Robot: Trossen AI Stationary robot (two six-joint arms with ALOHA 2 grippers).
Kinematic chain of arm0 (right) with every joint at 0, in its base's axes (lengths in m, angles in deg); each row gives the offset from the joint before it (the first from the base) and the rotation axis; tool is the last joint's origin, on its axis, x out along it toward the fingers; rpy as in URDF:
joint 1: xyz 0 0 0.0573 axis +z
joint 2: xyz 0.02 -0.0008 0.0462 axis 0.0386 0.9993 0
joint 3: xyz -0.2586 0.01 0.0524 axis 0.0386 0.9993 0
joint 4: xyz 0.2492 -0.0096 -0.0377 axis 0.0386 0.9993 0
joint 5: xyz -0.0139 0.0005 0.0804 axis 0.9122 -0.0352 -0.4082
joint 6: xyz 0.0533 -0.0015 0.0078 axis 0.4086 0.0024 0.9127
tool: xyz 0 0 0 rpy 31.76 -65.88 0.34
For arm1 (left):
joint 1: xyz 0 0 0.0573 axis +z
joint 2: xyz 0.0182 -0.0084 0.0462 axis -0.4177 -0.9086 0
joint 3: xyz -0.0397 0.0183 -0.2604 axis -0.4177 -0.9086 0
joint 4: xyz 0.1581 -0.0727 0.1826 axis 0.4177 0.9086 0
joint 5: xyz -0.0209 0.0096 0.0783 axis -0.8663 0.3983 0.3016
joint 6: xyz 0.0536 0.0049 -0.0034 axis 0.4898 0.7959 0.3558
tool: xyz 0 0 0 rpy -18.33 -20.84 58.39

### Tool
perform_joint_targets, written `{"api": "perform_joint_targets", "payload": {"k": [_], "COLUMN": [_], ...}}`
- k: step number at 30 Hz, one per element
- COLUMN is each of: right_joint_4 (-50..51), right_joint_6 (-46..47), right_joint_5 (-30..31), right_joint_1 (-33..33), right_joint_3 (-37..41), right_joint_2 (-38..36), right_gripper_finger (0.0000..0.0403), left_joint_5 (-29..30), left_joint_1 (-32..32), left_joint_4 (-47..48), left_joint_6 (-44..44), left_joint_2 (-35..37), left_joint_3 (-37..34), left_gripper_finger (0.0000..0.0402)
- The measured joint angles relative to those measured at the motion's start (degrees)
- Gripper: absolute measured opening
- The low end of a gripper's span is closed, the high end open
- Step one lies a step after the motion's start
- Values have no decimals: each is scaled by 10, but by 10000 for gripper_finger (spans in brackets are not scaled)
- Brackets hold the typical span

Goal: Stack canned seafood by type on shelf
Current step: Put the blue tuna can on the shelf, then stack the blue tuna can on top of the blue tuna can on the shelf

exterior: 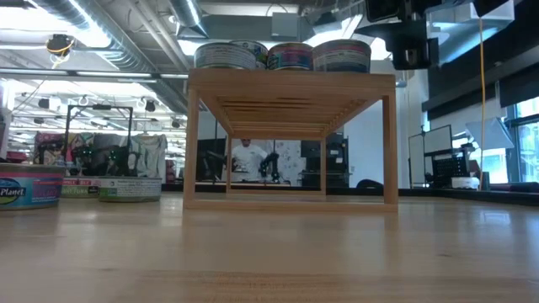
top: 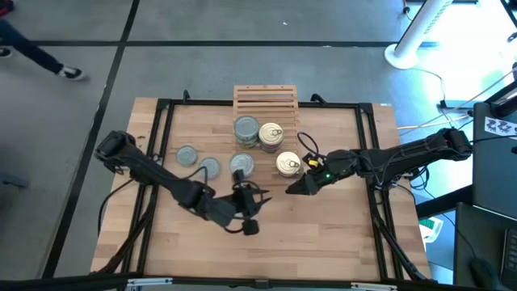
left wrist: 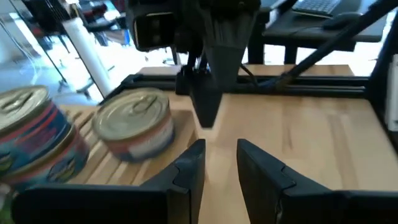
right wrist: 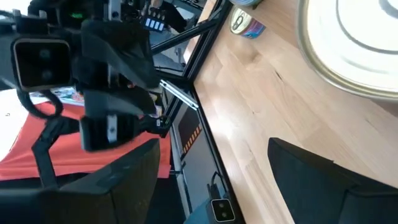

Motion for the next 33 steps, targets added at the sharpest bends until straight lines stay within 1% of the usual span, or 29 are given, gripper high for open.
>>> {"api": "perform_joint_targets", "payload": {"k": [4,7,12,15,18,22,26,30,33], "right_joint_4": [-5,-17,-18,-17,-16,-15,-14,-14,-14], "right_joint_6": [-15,-30,-45,-53,-61,-62,-76,-86,-105], "right_joint_5": [-8,-15,-2,26,51,88,113,138,158], "right_joint_1": [0,3,36,65,92,123,148,171,186], "right_joint_3": [0,0,0,0,0,0,0,0,0], "right_joint_2": [0,0,0,0,0,0,0,0,0], "right_gripper_finger": [299,299,299,299,299,299,299,299,299], "left_joint_5": [0,-9,-32,-62,-92,-133,-183,-259,-316], "left_joint_1": [-21,-34,-57,-65,-63,-56,-44,-31,-21], "left_joint_4": [83,143,237,275,303,351,419,507,586], "left_joint_6": [-54,-72,-109,-160,-222,-285,-345,-424,-475], "left_joint_2": [40,64,91,102,105,105,105,105,105], "left_joint_3": [0,0,0,0,0,0,0,0,0], "left_gripper_finger": [88,88,88,95,112,150,189,216,223]}}
